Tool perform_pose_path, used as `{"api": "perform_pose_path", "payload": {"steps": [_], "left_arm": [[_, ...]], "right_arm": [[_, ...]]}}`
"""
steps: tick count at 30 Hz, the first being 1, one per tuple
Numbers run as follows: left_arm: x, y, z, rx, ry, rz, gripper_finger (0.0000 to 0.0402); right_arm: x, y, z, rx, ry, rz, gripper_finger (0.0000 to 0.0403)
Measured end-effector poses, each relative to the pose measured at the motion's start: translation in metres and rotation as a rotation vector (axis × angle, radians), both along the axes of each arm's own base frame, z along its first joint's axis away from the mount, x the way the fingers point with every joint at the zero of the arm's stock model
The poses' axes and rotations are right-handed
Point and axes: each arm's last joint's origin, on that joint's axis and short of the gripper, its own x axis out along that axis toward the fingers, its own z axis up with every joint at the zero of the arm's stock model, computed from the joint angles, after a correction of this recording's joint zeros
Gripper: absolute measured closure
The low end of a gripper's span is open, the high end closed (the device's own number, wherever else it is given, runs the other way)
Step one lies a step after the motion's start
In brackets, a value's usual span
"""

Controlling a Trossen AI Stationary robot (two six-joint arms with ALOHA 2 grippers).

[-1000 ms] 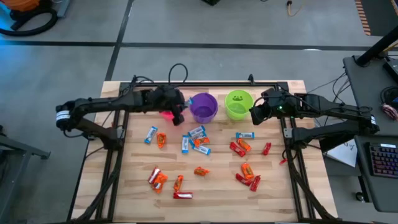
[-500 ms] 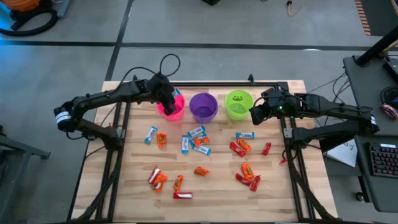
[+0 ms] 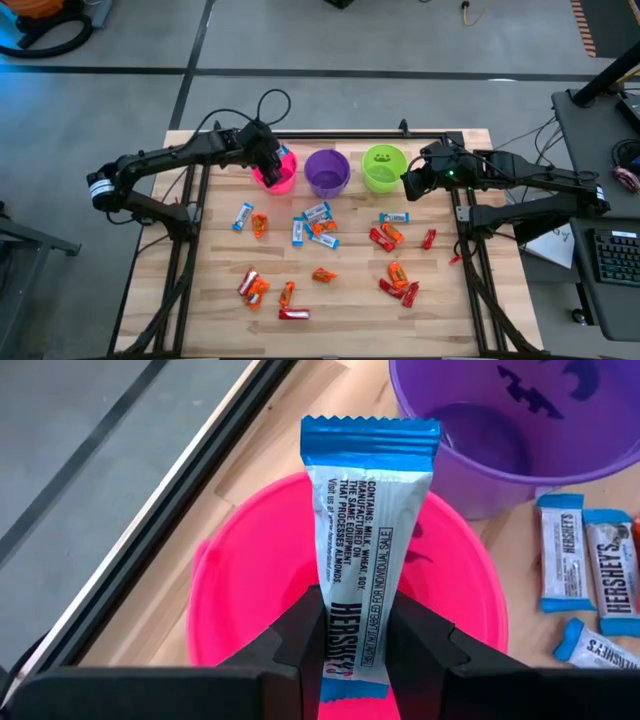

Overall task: Organize candy in baskets
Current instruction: Put the white chocolate into the pink bucket, then put the red chocolate into the green bucket

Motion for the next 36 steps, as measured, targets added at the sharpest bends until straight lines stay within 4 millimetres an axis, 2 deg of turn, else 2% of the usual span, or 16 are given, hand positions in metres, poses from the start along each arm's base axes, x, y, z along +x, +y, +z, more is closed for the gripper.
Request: {"api": "perform_pose_path", "payload": {"steps": [7,17,24,30,36], "left_arm": [[-0.002,-0.001,-0.001,-0.012,0.022,0.001,0.0322],[-0.002,-0.001,-0.002,-0.017,0.032,0.001,0.0262],[-0.004,-0.004,-0.001,-0.066,0.017,-0.032,0.0246],[-0.006,-0.012,0.009,-0.188,-0.110,-0.095,0.0251],[-0.012,-0.025,0.043,-0.235,-0.404,-0.247,0.0259]], "right_arm": [[0.000,0.000,0.000,0.061,-0.032,-0.062,0.0335],[0.001,0.000,0.000,0.075,-0.037,-0.076,0.0335],[0.001,0.001,0.000,0.121,-0.050,-0.058,0.0335],[0.011,0.003,-0.006,0.234,-0.035,-0.018,0.0335],[0.038,0.004,-0.028,0.392,0.088,0.072,0.0335]]}}
